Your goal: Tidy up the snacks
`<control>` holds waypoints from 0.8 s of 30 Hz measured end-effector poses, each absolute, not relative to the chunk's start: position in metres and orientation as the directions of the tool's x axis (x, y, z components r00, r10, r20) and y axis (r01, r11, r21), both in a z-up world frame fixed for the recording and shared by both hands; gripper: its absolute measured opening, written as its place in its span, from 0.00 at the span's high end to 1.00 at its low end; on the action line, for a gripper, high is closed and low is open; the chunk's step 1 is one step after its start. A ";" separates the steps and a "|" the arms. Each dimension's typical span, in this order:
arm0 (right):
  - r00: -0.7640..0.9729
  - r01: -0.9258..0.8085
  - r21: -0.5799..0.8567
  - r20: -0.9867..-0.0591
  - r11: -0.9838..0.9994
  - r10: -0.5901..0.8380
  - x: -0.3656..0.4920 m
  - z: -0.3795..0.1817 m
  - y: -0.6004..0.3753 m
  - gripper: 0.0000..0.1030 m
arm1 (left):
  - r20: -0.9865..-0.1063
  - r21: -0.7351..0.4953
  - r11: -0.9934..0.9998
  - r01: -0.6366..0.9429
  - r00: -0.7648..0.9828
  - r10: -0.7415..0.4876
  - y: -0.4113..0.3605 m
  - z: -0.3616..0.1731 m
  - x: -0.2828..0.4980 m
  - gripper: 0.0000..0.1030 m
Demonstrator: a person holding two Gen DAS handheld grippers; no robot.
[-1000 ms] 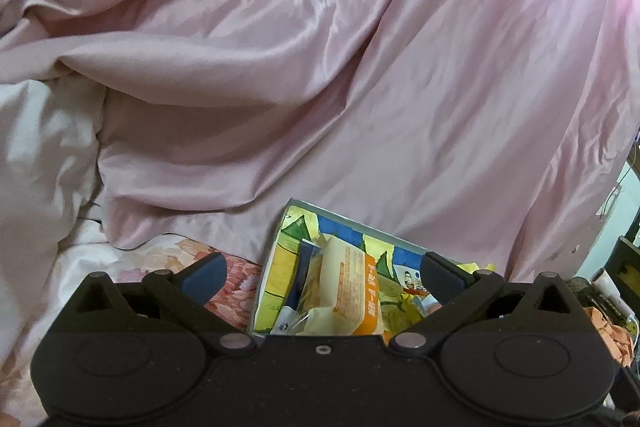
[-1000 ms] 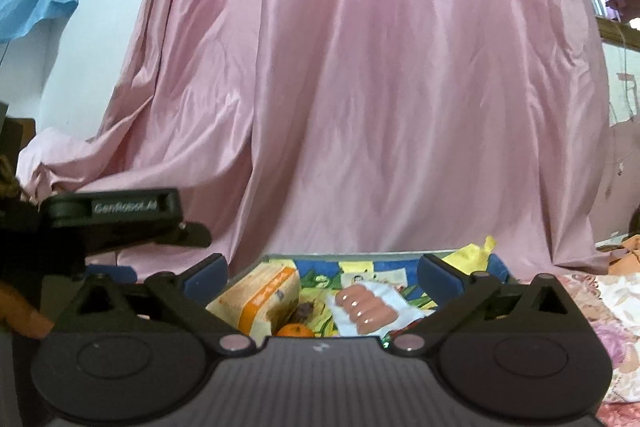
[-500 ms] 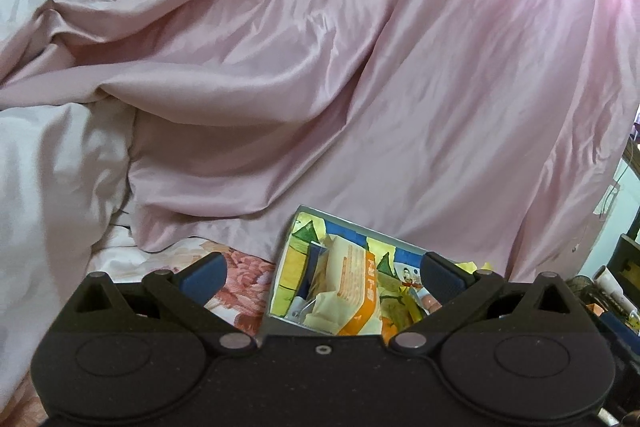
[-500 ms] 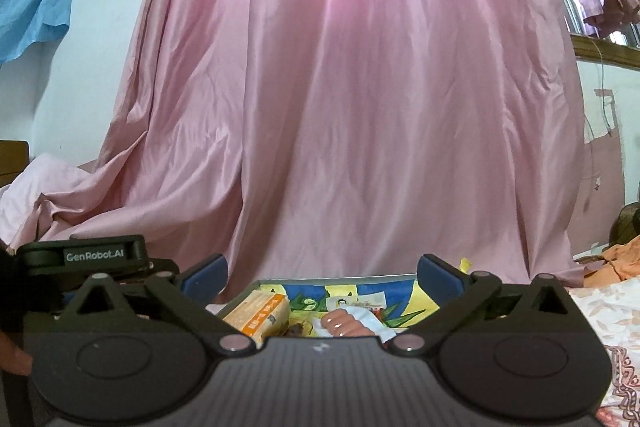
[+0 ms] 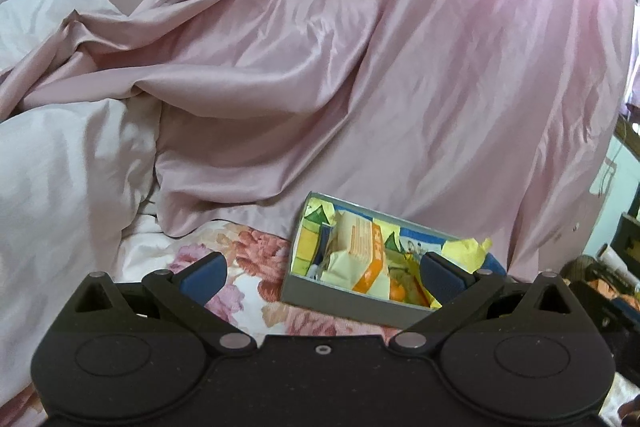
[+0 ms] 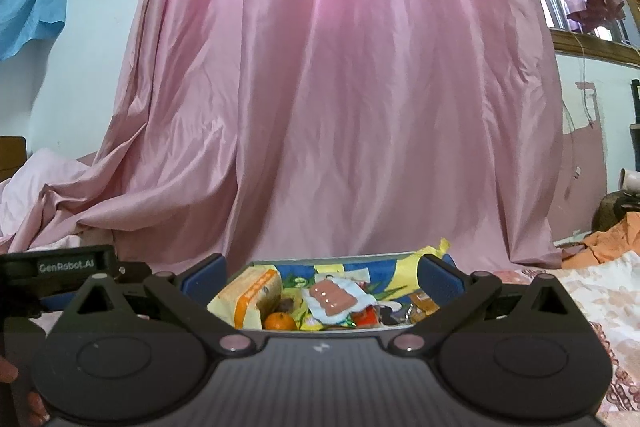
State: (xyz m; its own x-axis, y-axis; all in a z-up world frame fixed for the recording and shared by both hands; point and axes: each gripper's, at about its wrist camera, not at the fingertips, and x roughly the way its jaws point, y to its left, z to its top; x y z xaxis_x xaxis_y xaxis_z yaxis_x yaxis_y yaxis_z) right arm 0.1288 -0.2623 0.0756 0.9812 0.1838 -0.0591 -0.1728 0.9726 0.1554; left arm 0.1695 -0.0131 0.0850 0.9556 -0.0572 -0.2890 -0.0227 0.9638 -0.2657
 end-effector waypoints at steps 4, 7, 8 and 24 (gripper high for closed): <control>0.982 -0.165 0.157 -0.064 0.974 0.177 0.120 0.072 -0.266 0.00 | -0.287 -0.238 0.971 -0.008 0.956 -0.062 -0.017 0.081 0.158 0.01; 0.982 -0.161 0.161 -0.071 0.974 0.174 0.113 0.071 -0.268 0.00 | -0.285 -0.216 0.976 0.004 0.956 -0.067 -0.019 0.080 0.150 0.01; 0.982 -0.161 0.162 -0.074 0.974 0.175 0.112 0.070 -0.269 0.00 | -0.286 -0.207 0.978 0.007 0.956 -0.067 -0.020 0.079 0.147 0.01; 0.978 -0.158 0.107 -0.118 0.982 0.170 0.086 0.057 -0.264 0.00 | -0.315 -0.149 0.989 0.013 0.947 -0.060 -0.015 0.065 0.113 0.01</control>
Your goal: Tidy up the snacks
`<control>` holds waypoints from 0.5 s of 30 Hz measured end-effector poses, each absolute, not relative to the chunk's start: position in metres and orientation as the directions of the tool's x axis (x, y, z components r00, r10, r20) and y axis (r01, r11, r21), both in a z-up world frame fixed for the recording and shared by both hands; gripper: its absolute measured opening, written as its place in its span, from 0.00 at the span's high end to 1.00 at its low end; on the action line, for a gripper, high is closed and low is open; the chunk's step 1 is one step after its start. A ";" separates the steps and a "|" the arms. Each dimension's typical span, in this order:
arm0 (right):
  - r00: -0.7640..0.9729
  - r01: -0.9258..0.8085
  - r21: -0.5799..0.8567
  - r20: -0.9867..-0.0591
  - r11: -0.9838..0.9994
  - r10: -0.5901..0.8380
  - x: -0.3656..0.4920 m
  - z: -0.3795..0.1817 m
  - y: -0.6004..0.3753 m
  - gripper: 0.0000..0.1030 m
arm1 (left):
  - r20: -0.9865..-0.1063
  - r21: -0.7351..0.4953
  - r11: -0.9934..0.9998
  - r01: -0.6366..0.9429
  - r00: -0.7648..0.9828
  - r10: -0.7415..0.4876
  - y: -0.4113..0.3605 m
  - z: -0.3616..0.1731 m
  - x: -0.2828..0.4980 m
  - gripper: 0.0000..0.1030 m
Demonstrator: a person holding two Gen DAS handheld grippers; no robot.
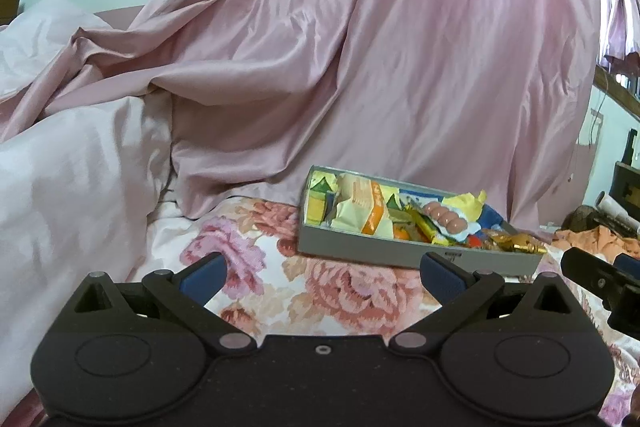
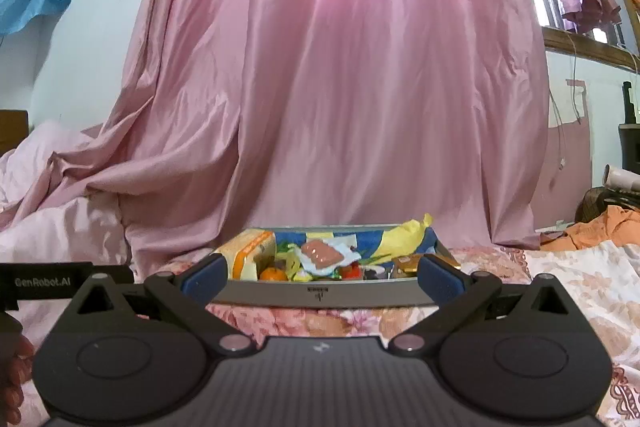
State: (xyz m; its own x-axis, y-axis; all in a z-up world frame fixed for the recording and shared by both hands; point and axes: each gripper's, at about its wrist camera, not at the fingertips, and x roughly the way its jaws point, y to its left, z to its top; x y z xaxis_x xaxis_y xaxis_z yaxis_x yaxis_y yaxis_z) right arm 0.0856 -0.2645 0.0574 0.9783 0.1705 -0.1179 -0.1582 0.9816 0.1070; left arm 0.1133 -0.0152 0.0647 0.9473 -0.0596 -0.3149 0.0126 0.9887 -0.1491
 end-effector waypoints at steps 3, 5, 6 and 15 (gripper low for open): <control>0.977 -0.158 0.101 -0.128 0.982 0.170 0.080 0.054 -0.264 0.00 | -0.312 -0.131 0.991 0.020 0.948 -0.060 -0.013 0.063 0.107 0.01; 0.977 -0.157 0.102 -0.132 0.982 0.169 0.077 0.053 -0.264 0.00 | -0.312 -0.123 0.992 0.022 0.948 -0.060 -0.013 0.063 0.104 0.01; 0.977 -0.155 0.101 -0.134 0.983 0.168 0.075 0.052 -0.264 0.00 | -0.313 -0.121 0.992 0.024 0.948 -0.061 -0.012 0.062 0.102 0.01; 0.978 -0.151 0.078 -0.132 0.985 0.161 0.063 0.050 -0.261 0.00 | -0.311 -0.094 0.995 0.040 0.948 -0.068 -0.014 0.060 0.092 0.01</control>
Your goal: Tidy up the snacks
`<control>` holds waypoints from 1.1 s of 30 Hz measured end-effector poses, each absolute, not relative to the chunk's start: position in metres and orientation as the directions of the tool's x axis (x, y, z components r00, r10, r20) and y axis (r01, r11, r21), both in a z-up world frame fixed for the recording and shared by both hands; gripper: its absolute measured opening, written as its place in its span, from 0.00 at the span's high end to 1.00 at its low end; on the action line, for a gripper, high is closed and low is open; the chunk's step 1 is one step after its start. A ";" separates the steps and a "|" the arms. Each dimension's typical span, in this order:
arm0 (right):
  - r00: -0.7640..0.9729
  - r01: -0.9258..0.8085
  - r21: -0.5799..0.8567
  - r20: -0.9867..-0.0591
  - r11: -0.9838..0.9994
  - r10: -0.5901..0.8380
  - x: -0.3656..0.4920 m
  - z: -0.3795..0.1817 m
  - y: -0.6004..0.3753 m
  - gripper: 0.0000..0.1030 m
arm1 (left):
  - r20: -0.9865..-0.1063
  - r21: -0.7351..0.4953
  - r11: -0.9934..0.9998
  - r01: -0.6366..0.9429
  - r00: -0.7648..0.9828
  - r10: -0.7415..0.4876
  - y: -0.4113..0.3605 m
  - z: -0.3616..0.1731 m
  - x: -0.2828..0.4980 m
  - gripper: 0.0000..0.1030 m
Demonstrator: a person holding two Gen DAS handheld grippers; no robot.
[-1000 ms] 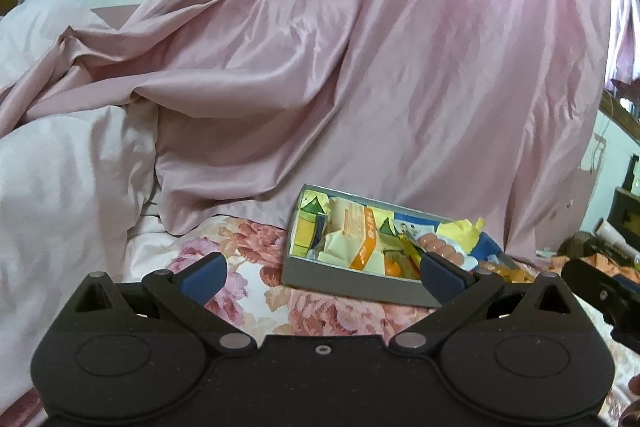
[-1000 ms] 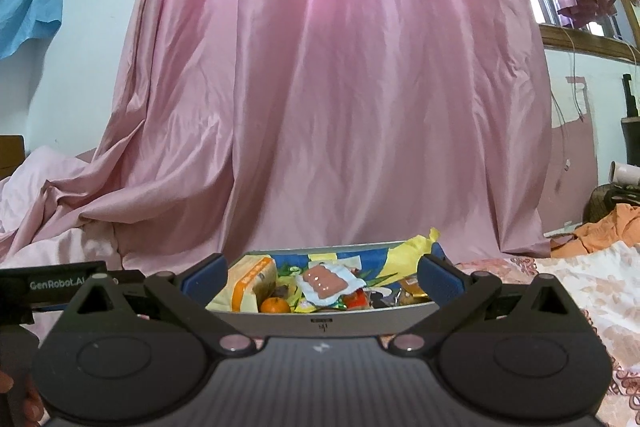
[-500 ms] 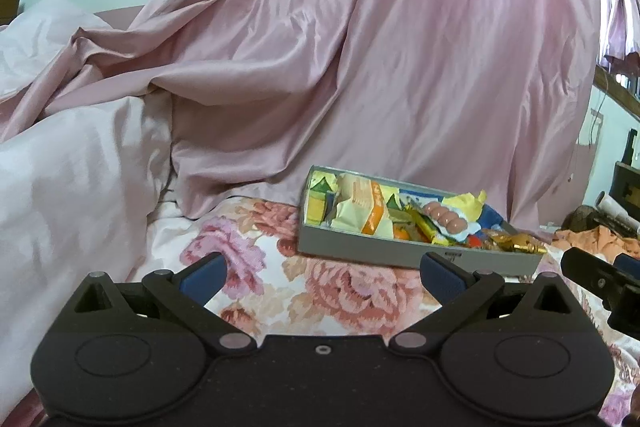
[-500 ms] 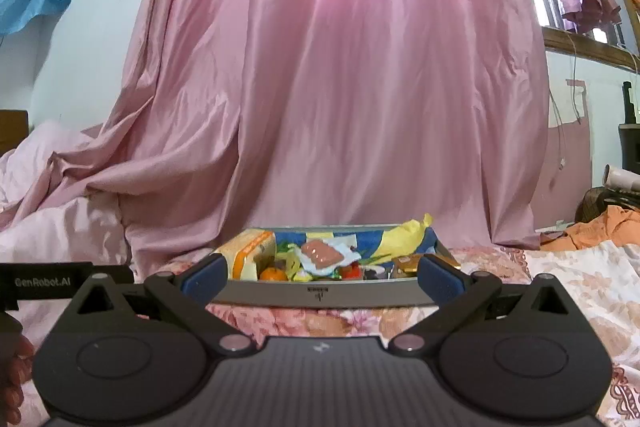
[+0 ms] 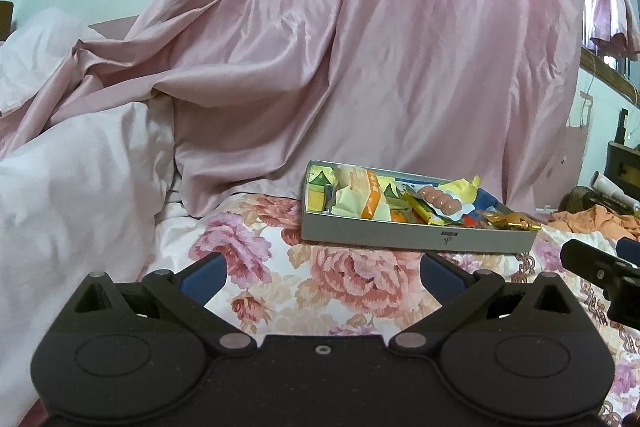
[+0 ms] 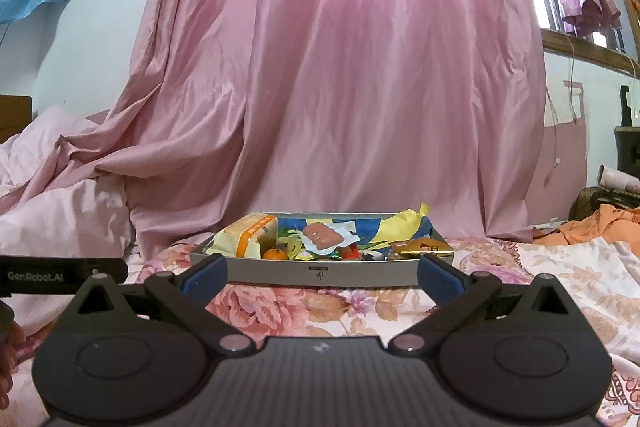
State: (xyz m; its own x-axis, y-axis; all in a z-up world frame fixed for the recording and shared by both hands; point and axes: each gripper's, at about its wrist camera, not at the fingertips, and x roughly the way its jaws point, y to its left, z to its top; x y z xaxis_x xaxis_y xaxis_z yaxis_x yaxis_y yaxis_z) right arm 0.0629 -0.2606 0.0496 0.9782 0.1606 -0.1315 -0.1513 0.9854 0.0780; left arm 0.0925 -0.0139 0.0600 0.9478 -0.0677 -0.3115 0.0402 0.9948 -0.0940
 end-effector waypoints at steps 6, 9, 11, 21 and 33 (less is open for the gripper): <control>0.979 -0.145 0.064 -0.133 0.987 0.153 0.057 0.048 -0.259 0.00 | -0.309 -0.076 0.996 0.042 0.949 -0.063 -0.014 0.057 0.086 0.01; 0.980 -0.142 0.063 -0.135 0.988 0.149 0.053 0.046 -0.259 0.00 | -0.308 -0.073 0.997 0.040 0.949 -0.061 -0.012 0.056 0.082 0.01; 0.980 -0.142 0.059 -0.134 0.988 0.149 0.050 0.044 -0.259 0.00 | -0.306 -0.070 0.997 0.039 0.950 -0.059 -0.011 0.054 0.078 0.01; 0.975 -0.151 0.055 -0.158 0.987 0.158 0.038 0.036 -0.255 0.00 | -0.318 -0.058 0.998 0.037 0.947 -0.054 -0.006 0.044 0.061 0.01; 0.970 -0.143 0.051 -0.192 0.988 0.150 0.022 0.030 -0.254 0.00 | -0.374 -0.055 0.998 0.044 0.926 -0.061 -0.004 0.035 0.046 0.01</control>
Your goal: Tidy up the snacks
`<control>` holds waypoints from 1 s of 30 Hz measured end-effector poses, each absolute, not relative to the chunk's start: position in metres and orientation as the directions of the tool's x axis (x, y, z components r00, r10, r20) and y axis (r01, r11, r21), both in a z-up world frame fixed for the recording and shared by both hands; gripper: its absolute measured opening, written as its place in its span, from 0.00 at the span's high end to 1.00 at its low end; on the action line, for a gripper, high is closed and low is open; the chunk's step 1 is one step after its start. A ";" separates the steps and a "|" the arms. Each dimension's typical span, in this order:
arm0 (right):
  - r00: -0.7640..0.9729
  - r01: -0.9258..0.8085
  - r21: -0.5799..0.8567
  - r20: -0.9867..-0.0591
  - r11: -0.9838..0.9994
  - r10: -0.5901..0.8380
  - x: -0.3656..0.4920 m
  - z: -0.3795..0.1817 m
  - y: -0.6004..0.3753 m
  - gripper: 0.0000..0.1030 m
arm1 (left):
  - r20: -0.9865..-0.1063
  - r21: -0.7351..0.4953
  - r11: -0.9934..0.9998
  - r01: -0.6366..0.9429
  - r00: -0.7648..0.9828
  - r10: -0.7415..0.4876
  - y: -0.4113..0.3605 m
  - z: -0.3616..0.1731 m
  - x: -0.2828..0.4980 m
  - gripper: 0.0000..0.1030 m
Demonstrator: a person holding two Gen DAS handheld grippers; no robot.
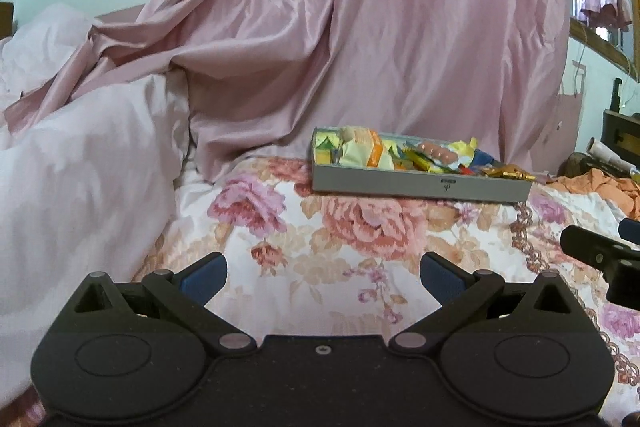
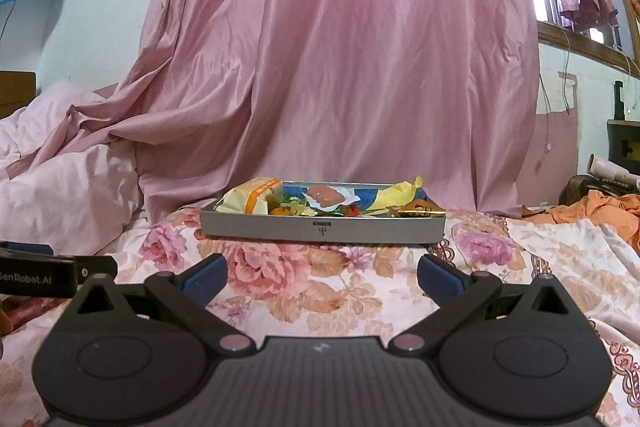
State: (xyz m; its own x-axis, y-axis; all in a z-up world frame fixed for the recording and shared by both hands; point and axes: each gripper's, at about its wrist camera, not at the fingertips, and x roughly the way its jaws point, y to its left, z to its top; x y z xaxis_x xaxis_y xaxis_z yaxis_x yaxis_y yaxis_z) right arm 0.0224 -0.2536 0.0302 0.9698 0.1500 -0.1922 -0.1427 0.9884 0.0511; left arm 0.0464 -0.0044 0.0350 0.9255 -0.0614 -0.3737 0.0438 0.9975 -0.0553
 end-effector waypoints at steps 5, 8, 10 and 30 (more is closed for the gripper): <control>0.965 -0.138 0.060 -0.217 0.989 0.148 0.018 0.027 -0.254 0.00 | -0.395 -0.052 0.998 0.045 0.916 -0.062 -0.007 0.029 0.042 0.01; 0.963 -0.130 0.067 -0.230 0.989 0.142 0.017 0.024 -0.256 0.00 | -0.393 -0.054 0.997 0.048 0.917 -0.065 -0.007 0.027 0.041 0.01; 0.961 -0.128 0.070 -0.238 0.989 0.141 0.018 0.022 -0.256 0.00 | -0.391 -0.055 0.997 0.048 0.918 -0.066 -0.007 0.025 0.041 0.01; 0.952 -0.118 0.040 -0.279 0.992 0.125 0.028 0.000 -0.252 0.00 | -0.414 -0.066 0.997 0.027 0.909 -0.052 -0.003 0.011 0.046 0.01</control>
State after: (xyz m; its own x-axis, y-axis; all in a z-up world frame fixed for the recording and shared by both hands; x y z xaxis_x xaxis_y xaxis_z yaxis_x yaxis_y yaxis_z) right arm 0.0275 -0.2524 0.0001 0.9520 0.1247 -0.2794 -0.1182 0.9922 0.0404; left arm 0.0459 -0.0026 0.0112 0.9089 -0.0517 -0.4138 0.0266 0.9975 -0.0661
